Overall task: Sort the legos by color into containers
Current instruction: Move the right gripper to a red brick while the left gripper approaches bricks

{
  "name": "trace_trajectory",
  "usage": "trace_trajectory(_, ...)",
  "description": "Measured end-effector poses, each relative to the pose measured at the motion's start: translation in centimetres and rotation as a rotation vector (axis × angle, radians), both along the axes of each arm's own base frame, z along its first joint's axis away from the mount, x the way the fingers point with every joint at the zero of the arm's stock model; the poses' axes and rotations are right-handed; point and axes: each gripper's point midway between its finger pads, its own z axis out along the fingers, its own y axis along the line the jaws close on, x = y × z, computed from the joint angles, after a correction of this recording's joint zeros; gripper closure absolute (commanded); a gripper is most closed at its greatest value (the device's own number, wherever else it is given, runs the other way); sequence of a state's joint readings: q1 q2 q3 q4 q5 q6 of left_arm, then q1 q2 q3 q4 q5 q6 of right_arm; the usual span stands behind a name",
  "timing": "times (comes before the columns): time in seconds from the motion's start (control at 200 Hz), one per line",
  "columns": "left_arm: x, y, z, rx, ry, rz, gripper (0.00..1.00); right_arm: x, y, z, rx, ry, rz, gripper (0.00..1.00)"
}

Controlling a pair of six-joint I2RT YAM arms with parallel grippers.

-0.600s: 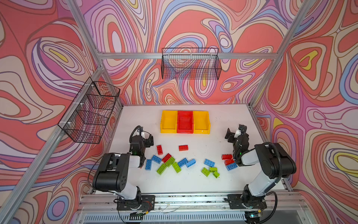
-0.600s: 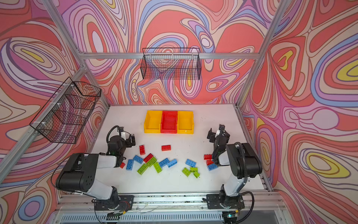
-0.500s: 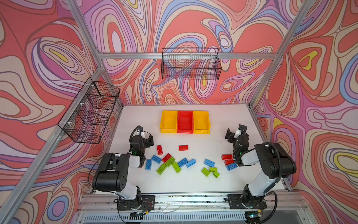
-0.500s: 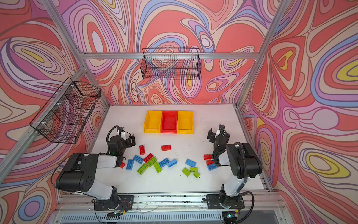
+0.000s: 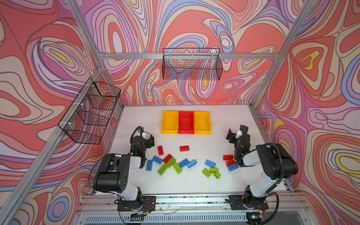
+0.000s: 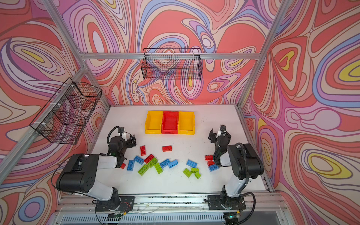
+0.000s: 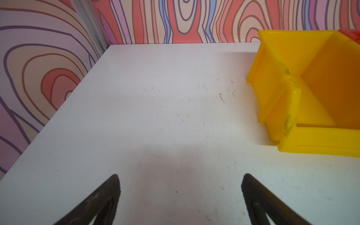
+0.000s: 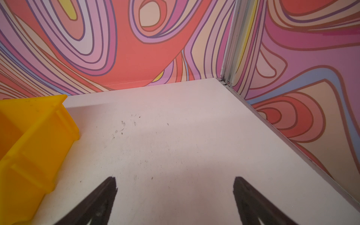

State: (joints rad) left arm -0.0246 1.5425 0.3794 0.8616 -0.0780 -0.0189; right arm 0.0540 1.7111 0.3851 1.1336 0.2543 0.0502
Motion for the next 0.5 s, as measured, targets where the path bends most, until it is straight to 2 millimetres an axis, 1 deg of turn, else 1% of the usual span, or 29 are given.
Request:
trace_trajectory(0.421, 0.00, -0.12, -0.03, -0.003, 0.001, -0.007, 0.00, -0.01, -0.03, 0.01, 0.000, 0.000, -0.002, 0.02)
trace_trajectory(0.501, -0.07, -0.11, -0.18, -0.002, 0.011, -0.006, 0.00, -0.02, -0.33, -0.02, 0.001, 0.032, -0.021, 0.02)
